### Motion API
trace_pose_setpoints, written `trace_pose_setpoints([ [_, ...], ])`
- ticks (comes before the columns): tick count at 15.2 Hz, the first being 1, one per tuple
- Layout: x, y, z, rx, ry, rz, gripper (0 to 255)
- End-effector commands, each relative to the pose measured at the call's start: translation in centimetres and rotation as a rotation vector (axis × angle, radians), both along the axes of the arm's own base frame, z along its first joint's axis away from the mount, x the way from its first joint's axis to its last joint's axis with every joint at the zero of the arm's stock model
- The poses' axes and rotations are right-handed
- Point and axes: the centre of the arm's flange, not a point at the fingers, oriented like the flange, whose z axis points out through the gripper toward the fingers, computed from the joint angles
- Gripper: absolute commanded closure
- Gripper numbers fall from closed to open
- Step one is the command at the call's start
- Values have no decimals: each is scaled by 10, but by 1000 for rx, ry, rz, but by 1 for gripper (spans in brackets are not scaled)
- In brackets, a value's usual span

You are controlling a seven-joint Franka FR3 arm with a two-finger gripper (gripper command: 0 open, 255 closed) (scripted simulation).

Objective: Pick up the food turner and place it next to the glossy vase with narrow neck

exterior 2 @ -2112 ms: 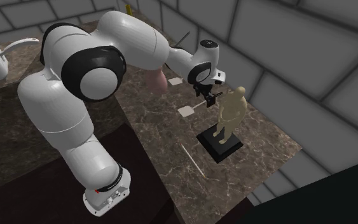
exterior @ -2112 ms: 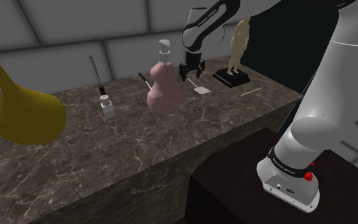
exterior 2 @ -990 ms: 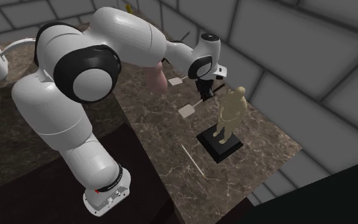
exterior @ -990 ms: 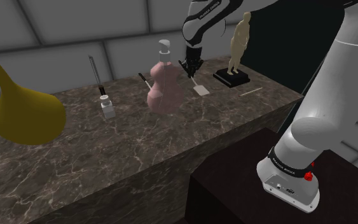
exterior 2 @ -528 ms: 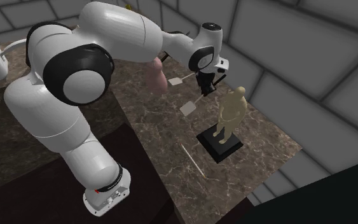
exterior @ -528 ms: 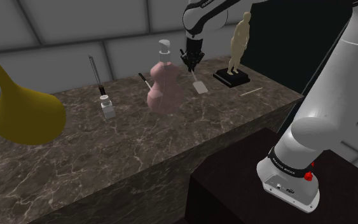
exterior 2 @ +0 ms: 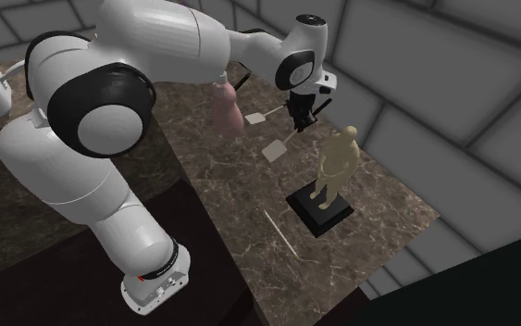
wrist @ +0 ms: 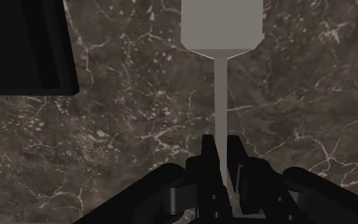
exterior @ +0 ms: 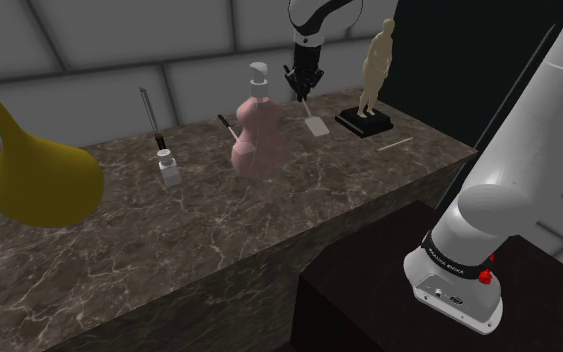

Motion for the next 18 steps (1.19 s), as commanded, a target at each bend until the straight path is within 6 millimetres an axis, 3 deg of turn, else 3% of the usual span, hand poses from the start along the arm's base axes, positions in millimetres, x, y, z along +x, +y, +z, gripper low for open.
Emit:
trace_pose_setpoints([
  [1,0,0,12,0,0,0,255],
  [18,0,0,101,0,0,0,255],
])
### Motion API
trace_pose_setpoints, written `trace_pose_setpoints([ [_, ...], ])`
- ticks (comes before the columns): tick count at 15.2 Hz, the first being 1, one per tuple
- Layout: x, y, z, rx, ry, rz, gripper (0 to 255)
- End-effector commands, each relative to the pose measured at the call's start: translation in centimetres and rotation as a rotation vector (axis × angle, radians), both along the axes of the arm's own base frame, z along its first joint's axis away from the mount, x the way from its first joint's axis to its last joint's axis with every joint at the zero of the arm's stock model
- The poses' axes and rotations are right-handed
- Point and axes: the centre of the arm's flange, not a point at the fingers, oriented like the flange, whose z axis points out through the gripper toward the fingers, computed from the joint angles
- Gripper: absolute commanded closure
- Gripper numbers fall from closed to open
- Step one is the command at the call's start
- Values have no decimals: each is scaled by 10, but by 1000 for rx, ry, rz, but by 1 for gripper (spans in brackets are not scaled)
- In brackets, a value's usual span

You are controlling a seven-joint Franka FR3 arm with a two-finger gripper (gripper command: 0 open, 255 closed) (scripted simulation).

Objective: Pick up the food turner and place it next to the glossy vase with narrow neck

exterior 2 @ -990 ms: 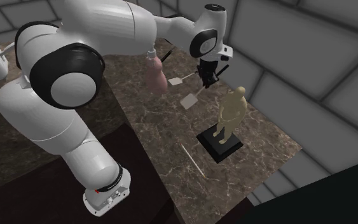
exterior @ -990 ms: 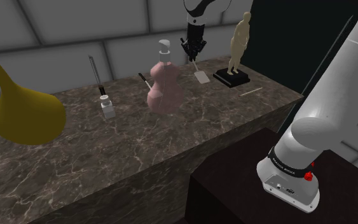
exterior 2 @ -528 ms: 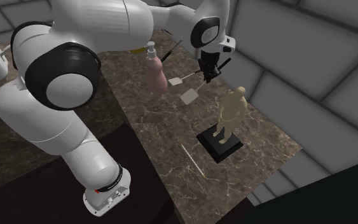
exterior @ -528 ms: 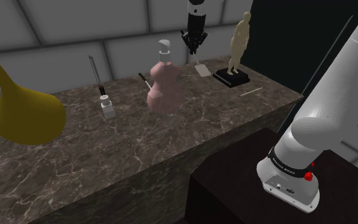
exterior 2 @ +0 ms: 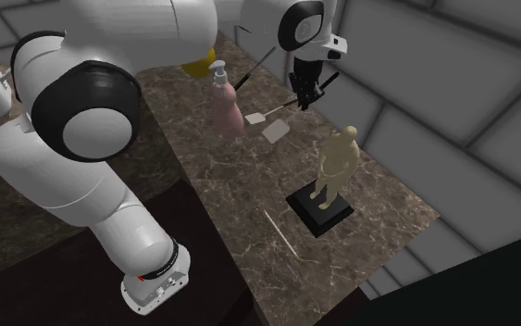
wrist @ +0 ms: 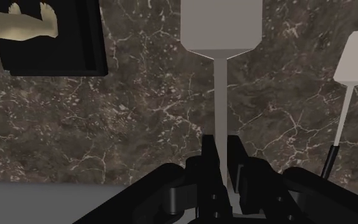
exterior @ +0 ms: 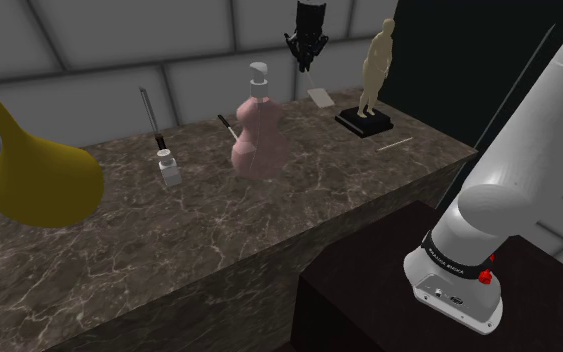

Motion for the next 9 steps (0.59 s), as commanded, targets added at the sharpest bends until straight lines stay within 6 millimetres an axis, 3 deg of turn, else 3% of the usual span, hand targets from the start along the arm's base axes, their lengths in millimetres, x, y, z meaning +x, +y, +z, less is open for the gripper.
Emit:
trace_pose_setpoints([
  [1,0,0,10,0,0,0,255],
  [9,0,0,53,0,0,0,255],
])
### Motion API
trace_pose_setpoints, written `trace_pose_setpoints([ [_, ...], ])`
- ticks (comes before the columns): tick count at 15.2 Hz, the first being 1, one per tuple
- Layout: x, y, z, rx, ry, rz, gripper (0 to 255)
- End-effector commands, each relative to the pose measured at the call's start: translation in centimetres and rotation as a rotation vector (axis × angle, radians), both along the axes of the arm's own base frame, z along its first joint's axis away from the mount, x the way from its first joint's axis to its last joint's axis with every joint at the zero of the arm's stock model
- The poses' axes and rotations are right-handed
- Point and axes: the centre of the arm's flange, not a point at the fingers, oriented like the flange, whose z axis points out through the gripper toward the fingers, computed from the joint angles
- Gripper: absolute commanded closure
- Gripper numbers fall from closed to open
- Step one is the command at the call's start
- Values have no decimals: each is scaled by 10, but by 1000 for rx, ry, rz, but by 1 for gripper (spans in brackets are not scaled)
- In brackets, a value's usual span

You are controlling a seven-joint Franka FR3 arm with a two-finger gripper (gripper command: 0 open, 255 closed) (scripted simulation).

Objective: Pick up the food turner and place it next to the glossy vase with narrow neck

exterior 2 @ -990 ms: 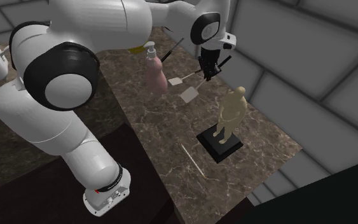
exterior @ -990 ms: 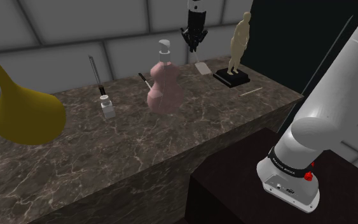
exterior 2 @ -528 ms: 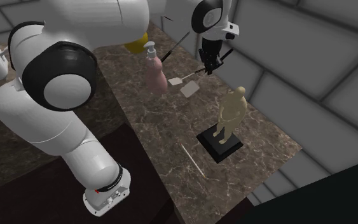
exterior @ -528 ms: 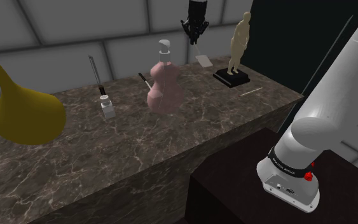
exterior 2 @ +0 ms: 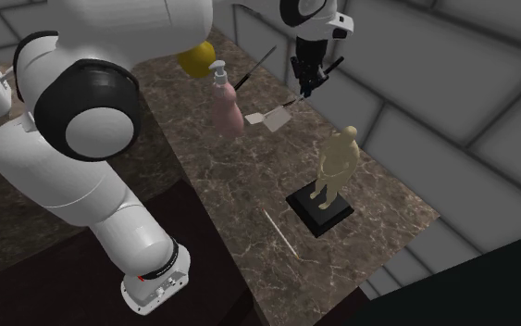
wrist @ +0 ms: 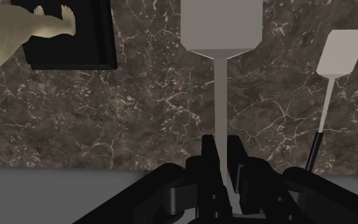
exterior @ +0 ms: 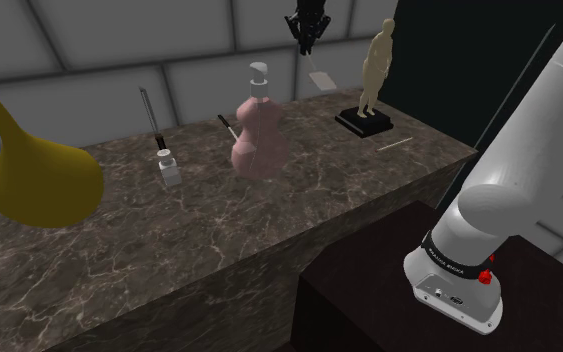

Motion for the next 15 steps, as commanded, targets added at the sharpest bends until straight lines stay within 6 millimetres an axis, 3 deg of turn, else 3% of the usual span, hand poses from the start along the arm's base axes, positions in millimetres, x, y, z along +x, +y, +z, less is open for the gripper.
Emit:
trace_pose_setpoints([
  [1,0,0,10,0,0,0,255],
  [15,0,0,84,0,0,0,255],
])
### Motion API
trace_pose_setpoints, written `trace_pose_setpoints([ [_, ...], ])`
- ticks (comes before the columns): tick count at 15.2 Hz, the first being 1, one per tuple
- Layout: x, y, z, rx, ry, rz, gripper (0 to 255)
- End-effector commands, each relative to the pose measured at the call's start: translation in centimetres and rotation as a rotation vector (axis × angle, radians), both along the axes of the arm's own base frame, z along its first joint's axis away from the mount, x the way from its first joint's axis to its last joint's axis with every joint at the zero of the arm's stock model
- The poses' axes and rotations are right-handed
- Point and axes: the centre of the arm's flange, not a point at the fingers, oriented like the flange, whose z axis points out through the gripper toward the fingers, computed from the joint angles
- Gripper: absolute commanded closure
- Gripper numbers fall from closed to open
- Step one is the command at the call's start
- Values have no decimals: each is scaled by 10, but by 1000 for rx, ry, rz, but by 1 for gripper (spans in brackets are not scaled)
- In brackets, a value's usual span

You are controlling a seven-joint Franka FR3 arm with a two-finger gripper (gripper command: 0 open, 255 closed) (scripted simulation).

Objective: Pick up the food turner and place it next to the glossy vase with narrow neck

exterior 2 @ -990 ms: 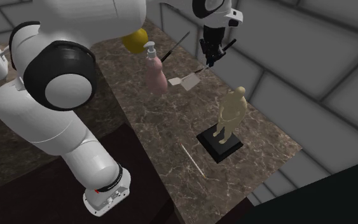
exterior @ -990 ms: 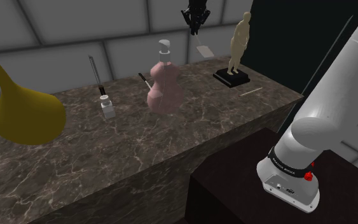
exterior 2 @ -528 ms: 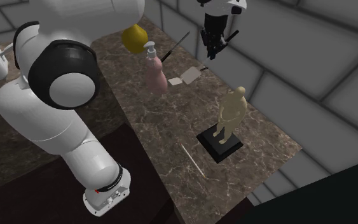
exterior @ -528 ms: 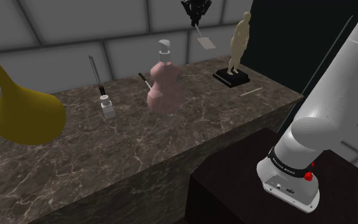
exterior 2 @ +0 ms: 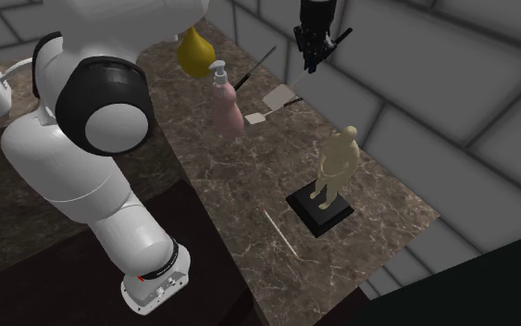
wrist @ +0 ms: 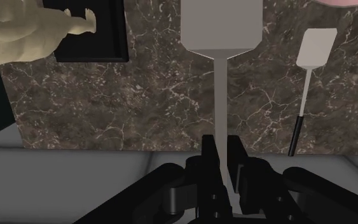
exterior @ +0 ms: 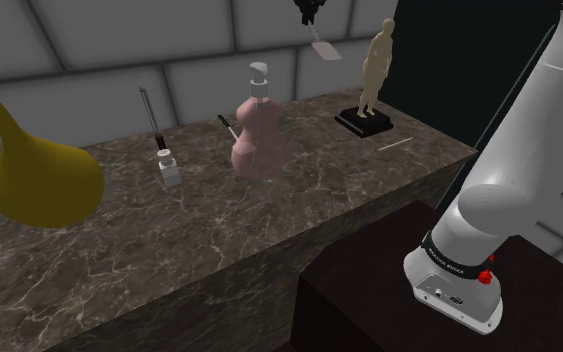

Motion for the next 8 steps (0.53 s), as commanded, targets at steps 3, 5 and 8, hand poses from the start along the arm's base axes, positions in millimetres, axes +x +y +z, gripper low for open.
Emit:
trace_pose_setpoints([
  [3,-1,0,22,0,0,0,255],
  [5,-1,0,32,0,0,0,255],
  [8,-2,13,43,0,0,0,255],
])
